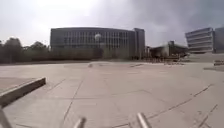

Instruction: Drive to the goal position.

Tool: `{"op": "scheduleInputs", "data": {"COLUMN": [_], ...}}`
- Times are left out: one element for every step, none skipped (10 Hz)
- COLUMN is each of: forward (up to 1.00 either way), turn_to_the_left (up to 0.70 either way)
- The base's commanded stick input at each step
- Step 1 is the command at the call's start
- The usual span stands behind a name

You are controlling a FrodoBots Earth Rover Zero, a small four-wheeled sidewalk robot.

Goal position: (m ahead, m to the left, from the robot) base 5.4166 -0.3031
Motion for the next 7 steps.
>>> {"op": "scheduleInputs", "data": {"forward": [1.00,1.00,1.00,1.00,1.00,1.00,1.00], "turn_to_the_left": [0.00,0.00,0.00,0.00,0.00,0.00,0.00]}}
